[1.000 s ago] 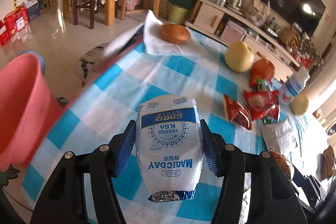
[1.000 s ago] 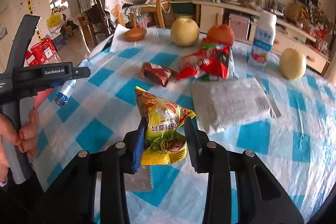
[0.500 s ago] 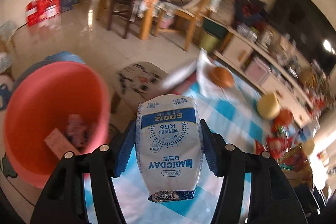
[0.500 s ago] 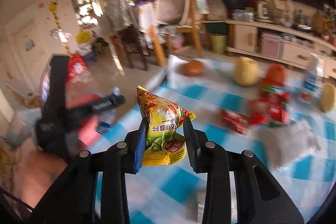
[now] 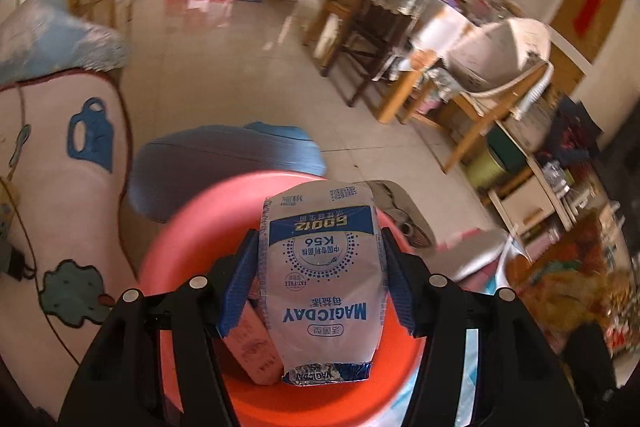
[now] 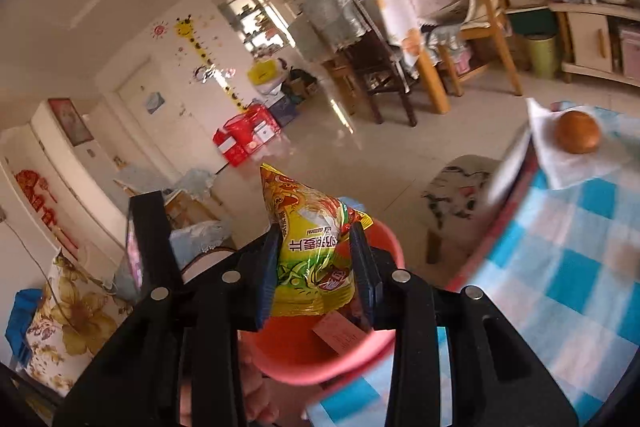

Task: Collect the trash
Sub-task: 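Carry the white bag and the yellow snack bag in both tools over the pink bucket, then open both tools to drop the bags into the pink bucket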

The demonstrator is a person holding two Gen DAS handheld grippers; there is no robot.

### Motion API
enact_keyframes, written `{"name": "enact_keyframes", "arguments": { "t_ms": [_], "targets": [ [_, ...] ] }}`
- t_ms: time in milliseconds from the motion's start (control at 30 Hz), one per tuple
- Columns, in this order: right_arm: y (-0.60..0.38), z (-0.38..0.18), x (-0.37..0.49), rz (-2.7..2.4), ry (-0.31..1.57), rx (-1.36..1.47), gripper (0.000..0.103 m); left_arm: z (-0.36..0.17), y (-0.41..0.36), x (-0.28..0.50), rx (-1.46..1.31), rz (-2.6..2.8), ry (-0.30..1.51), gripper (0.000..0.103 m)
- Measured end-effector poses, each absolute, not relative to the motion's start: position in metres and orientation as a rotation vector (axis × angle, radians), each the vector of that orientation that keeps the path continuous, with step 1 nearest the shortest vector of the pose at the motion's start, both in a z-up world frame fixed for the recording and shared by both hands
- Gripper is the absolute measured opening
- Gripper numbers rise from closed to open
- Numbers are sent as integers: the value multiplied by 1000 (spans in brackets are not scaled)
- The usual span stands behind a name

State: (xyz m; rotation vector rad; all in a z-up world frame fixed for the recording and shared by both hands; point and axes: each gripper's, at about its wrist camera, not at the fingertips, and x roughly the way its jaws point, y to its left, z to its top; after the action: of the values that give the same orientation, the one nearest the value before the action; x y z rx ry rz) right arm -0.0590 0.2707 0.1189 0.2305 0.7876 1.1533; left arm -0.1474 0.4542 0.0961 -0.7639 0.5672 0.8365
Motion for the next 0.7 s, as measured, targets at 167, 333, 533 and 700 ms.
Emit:
{"name": "enact_keyframes", "arguments": {
  "t_ms": [167,333,533,700],
  "targets": [
    [301,95,-49,1127,868,226,46,82,476,-154,-821,895,586,61],
    [278,90,-46,1053,839,237,80,80,476,-162,-815,916,580,80],
    [235,96,-55,915,744,94,94,88,456,-151,-733,867,549,85],
    [203,88,-60,833,716,18,95,103,431,-141,-643,815,459,88]
  ]
}}
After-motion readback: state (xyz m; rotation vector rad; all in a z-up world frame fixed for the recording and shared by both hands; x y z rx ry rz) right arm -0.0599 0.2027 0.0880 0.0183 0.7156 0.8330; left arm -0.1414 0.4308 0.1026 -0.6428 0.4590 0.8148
